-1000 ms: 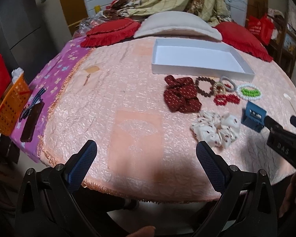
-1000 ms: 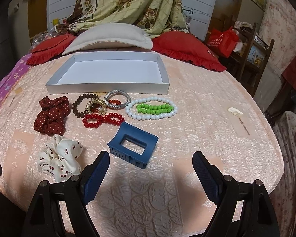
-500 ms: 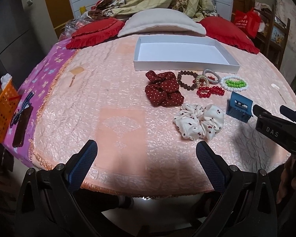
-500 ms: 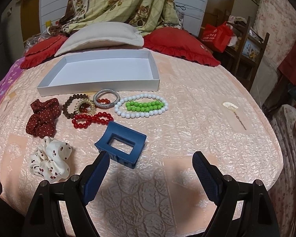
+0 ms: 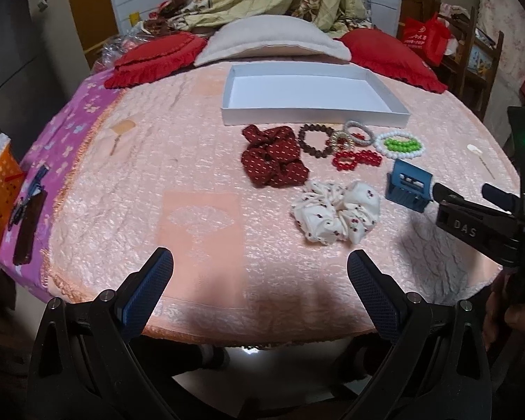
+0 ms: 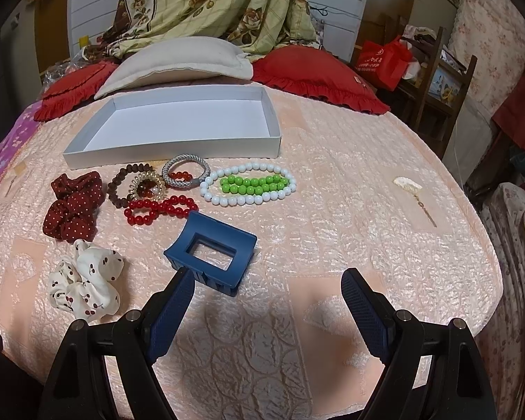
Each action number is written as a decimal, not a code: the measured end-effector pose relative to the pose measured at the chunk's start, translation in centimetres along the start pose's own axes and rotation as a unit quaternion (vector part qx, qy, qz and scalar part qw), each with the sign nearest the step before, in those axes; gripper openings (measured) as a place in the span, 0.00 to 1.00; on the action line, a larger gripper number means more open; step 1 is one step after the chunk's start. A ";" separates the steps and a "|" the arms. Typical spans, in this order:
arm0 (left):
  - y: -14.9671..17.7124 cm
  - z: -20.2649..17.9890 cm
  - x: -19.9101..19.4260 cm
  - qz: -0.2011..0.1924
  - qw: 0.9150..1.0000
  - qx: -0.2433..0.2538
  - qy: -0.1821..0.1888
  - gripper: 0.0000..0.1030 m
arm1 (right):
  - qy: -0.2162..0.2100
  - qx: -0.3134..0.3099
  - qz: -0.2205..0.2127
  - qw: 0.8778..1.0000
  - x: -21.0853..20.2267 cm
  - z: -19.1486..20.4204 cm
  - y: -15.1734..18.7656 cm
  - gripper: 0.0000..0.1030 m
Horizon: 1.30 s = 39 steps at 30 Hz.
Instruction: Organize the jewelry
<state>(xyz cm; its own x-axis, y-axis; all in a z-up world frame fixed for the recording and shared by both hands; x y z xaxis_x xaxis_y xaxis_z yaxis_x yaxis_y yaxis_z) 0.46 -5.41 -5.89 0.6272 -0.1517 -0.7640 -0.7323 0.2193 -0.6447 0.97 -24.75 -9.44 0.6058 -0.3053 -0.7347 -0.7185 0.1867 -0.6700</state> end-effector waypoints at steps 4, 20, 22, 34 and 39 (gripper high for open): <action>0.3 -0.8 0.4 0.014 1.000 0.012 0.014 0.97 | -0.001 0.002 0.002 1.000 0.1 -0.1 0.1 0.82; -0.3 -0.5 -0.7 -0.003 1.000 0.009 -0.007 0.97 | -0.024 0.015 0.000 1.000 -0.2 -0.8 0.5 0.82; -0.2 -0.7 -1.0 -0.006 1.000 0.013 -0.006 0.97 | -0.025 0.014 -0.003 1.000 -0.6 -0.8 0.5 0.82; 0.4 -0.5 -2.5 -0.010 1.000 0.012 -0.014 0.97 | -0.026 0.010 -0.017 0.999 -2.7 -0.8 1.2 0.82; 0.7 -0.4 -2.7 -0.008 1.000 0.011 -0.018 0.97 | -0.027 0.007 -0.021 0.999 -3.3 -0.8 1.3 0.82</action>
Point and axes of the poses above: each gripper's, at about its wrist camera, not at the fingertips, and x roughly the way its jaws point, z to its left, y to its underside, the point moved 6 cm from there along x, roughly the way its jaws point, and after that the axes turned 4 degrees about -z, right-handed, at the moved point
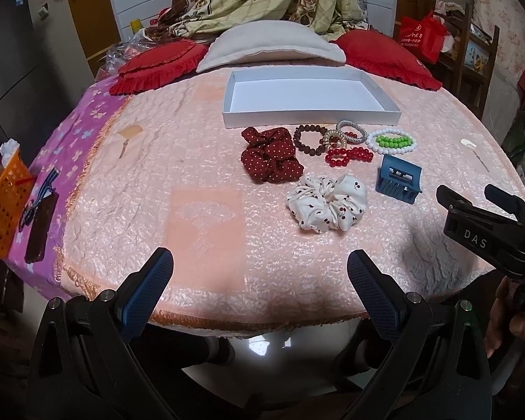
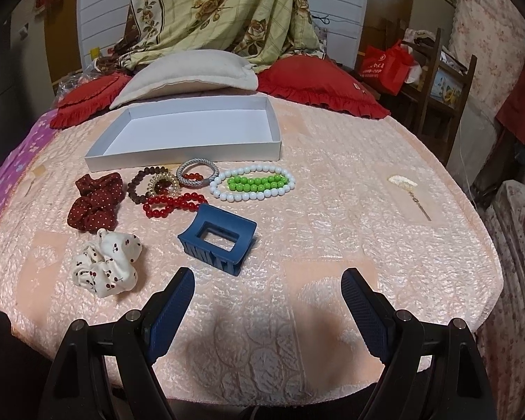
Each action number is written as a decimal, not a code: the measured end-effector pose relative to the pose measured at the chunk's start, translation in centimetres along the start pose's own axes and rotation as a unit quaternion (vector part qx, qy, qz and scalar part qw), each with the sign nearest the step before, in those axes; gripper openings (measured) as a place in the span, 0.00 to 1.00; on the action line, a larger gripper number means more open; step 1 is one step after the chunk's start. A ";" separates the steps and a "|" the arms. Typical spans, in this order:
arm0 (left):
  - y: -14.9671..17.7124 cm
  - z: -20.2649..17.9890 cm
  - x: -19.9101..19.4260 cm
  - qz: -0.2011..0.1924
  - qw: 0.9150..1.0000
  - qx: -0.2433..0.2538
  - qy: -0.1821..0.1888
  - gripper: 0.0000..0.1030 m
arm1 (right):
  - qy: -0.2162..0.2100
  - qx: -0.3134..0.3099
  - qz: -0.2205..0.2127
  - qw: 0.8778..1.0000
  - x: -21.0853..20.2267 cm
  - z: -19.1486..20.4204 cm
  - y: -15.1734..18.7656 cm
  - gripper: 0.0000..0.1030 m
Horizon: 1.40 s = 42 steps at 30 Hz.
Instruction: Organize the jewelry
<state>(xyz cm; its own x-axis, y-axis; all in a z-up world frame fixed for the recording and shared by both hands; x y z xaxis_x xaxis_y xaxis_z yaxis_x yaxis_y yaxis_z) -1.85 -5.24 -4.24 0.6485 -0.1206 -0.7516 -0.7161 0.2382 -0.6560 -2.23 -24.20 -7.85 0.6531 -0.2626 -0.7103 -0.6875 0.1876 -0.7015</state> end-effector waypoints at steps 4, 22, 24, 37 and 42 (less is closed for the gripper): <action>0.2 0.0 -0.1 0.002 1.000 -0.001 0.000 0.97 | -0.001 0.000 0.000 1.000 -0.1 0.0 0.1 0.82; 0.8 -0.4 1.6 0.041 0.999 0.006 -0.003 0.97 | -0.008 0.007 0.023 1.000 1.0 -0.3 1.0 0.82; 0.8 -0.4 1.9 0.045 0.999 0.007 -0.003 0.97 | -0.008 0.007 0.026 1.000 1.3 -0.3 1.0 0.82; 1.1 -0.6 4.0 0.079 0.997 0.004 0.004 0.97 | -0.011 0.011 0.047 0.999 3.0 -0.5 1.4 0.82; 1.1 -0.7 4.7 0.089 0.996 0.005 0.006 0.97 | -0.013 0.012 0.053 0.998 3.6 -0.6 1.5 0.82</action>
Point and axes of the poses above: each gripper's, at about its wrist camera, not at the fingertips, and x roughly the way its jaws point, z to its left, y to its underside, the point moved 6 cm from there along x, roughly the way its jaws point, and after that the axes turned 4 degrees about -z, right-handed, at the moved point
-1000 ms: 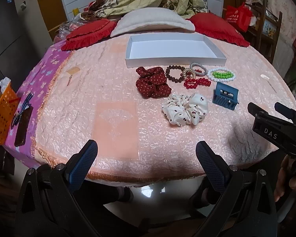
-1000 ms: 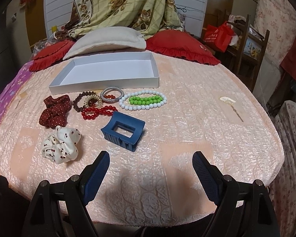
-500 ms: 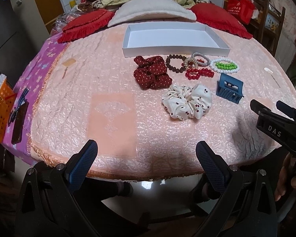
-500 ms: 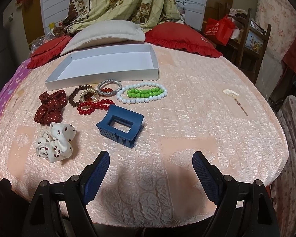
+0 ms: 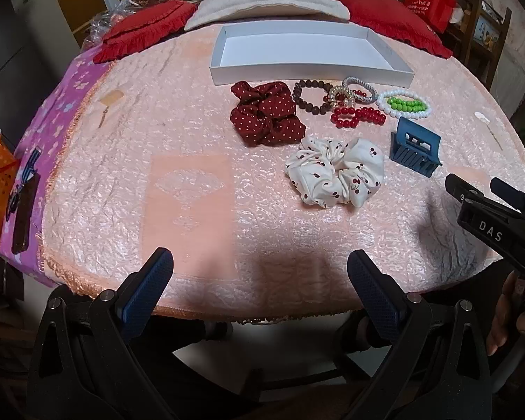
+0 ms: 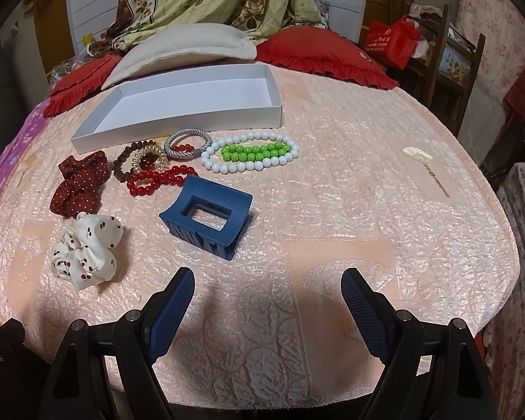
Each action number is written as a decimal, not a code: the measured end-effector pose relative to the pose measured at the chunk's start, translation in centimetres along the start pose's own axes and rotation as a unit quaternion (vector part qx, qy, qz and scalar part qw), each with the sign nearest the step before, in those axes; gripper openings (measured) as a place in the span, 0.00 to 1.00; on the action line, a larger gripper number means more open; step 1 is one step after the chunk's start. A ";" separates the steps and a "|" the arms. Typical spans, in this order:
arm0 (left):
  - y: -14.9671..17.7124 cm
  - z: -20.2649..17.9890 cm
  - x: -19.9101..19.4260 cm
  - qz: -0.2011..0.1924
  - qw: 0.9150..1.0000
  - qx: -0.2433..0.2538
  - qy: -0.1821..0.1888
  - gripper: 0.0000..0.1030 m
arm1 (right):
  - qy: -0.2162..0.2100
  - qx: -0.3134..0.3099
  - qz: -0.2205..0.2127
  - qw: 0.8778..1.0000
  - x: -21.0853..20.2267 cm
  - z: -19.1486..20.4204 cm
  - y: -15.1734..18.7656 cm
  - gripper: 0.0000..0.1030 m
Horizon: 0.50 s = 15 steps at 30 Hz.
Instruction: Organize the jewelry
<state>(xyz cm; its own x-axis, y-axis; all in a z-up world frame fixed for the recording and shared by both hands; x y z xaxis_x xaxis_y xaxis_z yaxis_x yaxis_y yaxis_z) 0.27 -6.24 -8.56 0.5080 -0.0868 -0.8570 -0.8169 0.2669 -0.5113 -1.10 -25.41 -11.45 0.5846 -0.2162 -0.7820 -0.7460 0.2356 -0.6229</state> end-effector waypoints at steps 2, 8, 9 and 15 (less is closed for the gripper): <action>0.0 0.0 0.3 0.004 1.000 0.000 0.001 0.97 | -0.001 0.002 0.002 1.000 0.3 -0.1 0.0 0.82; -0.6 0.2 1.0 0.012 1.000 -0.006 0.012 0.94 | -0.014 0.022 -0.005 1.000 0.4 -1.3 -0.5 0.82; -0.9 0.3 1.1 0.012 1.000 -0.009 0.019 0.94 | -0.019 0.025 -0.009 0.999 0.4 -1.5 -0.7 0.82; -3.7 2.8 1.5 -0.016 0.996 -0.058 0.060 0.93 | -0.088 0.082 -0.014 0.993 0.6 -4.0 -1.2 0.76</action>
Point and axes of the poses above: each gripper's, at about its wrist camera, not at the fingertips, and x roughly the way its jaws point, z to its left, y to its underside, the point moved 6 cm from there along x, roughly the way its jaws point, and after that the axes turned 4 degrees about -z, right-handed, at the moved point
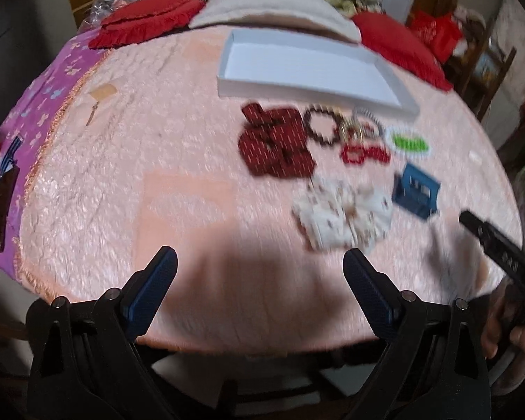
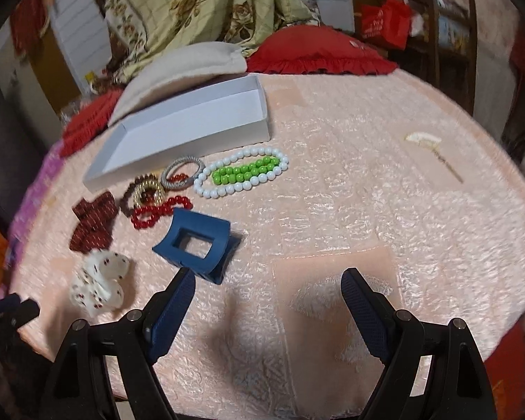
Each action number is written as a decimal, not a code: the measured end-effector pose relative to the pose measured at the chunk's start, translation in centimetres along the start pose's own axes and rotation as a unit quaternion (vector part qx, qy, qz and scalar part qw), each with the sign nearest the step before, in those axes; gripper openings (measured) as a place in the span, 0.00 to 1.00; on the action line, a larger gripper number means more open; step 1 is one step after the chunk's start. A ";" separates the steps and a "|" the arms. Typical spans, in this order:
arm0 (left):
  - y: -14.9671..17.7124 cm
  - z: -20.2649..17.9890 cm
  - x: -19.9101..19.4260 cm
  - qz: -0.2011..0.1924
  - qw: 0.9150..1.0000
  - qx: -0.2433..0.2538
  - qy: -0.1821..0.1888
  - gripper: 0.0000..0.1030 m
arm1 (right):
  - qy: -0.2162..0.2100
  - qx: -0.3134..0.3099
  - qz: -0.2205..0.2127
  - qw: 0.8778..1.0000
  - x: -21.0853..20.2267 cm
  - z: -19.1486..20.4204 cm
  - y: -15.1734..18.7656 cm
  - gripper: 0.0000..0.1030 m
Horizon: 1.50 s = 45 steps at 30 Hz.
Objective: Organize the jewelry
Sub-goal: 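Grasp the white cherry-print scrunchie with the left tool while the right tool grasps the blue claw clip, then carry both items over the white tray and open both tools to drop them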
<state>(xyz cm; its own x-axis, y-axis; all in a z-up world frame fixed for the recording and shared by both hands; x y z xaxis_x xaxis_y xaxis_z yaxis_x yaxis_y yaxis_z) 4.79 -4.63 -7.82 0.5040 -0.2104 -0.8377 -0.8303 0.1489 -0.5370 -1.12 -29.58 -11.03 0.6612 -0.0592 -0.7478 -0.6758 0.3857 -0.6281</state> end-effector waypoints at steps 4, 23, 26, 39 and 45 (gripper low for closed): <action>-0.9 -0.2 1.1 0.004 0.999 0.002 0.039 0.93 | -0.051 0.020 0.014 0.998 0.9 -0.1 0.0 0.60; -0.9 -5.7 7.9 0.084 0.987 0.062 0.123 0.15 | -0.080 -0.018 0.060 0.995 7.2 3.8 -1.5 0.35; -1.1 -5.3 7.3 0.081 0.989 0.052 0.117 0.10 | -0.079 -0.029 0.057 0.995 7.1 4.1 -1.6 0.20; -8.6 -1.8 -0.1 -0.004 0.991 0.022 0.135 0.09 | -0.156 -0.049 -0.017 0.986 2.5 8.6 -7.6 0.03; -14.4 0.5 2.0 -0.021 0.995 0.013 0.101 0.09 | -0.174 -0.056 -0.054 0.982 2.9 11.6 -14.3 0.03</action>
<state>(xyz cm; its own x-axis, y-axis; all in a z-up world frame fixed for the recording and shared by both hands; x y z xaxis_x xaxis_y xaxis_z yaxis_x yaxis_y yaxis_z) 17.90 -6.72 -1.76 0.4776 -0.4067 -0.7788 -0.8016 0.1611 -0.5757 14.21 -24.63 -1.68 0.7892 0.2311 -0.5689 -0.6141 0.2889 -0.7345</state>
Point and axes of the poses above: each gripper's, at about its wrist camera, not at the fingertips, and x roughly the way its jaws point, z to its left, y to its underside, the point moved 6 cm from there along x, roughly the way its jaws point, and after that the axes turned 4 degrees about -z, right-handed, at the moved point
